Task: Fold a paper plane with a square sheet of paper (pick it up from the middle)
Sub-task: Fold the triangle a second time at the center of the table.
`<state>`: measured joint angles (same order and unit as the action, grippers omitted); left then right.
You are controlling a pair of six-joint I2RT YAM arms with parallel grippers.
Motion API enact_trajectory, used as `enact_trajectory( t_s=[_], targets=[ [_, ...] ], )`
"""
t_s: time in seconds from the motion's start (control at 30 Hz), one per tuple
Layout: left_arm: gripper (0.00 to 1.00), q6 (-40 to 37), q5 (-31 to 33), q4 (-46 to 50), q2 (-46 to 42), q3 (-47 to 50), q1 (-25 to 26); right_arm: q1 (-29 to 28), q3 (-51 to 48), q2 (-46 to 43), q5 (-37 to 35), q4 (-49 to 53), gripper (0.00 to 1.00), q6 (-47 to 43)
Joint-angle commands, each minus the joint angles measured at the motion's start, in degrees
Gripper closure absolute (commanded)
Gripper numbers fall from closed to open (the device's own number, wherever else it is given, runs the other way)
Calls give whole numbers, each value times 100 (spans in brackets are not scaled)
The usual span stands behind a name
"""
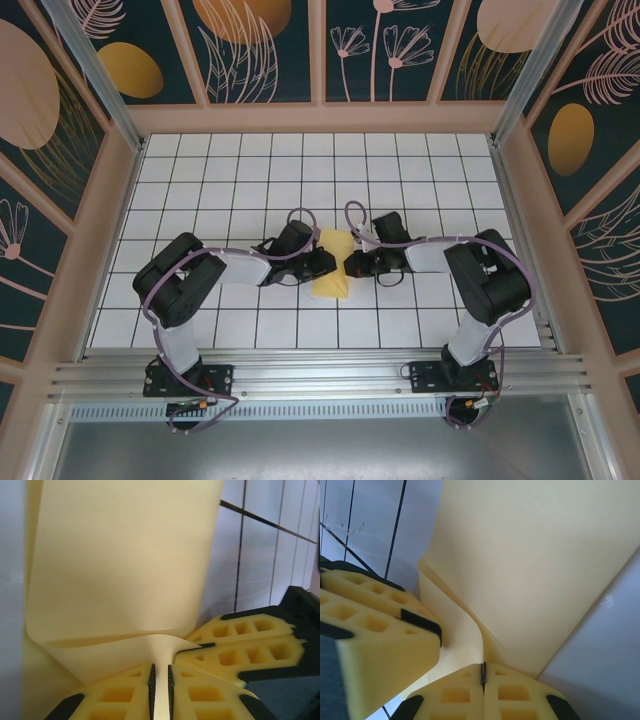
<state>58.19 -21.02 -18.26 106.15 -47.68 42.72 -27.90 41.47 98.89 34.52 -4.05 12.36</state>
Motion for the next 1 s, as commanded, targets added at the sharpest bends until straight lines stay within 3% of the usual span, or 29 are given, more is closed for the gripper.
enact_trajectory(
  t_s=[0.0, 0.2, 0.33, 0.53, 0.7, 0.87, 0.97],
  targets=[
    [81, 0, -53, -7, 154, 83, -1, -53, -126, 125, -385, 238, 100, -14],
    [82, -62, -21, 120, 213, 209, 4, -54, -73, 102, -366, 241, 100, 54],
    [82, -118, -25, 125, 196, 307, -8, -51, 107, -101, -368, 383, 91, 240],
    [83, -155, -25, 130, 196, 356, 3, -26, 139, -1014, -574, 656, 81, 782],
    [83, -163, -50, 92, 203, 331, 0, -41, -280, -1634, -382, 458, 79, 1311],
    [83, -170, -52, 91, 231, 295, 10, -311, -698, -1664, 358, -155, 94, 1857],
    [84, -168, -33, 92, 231, 295, -4, -677, -685, -1495, 308, -166, 100, 2009]
  ],
)
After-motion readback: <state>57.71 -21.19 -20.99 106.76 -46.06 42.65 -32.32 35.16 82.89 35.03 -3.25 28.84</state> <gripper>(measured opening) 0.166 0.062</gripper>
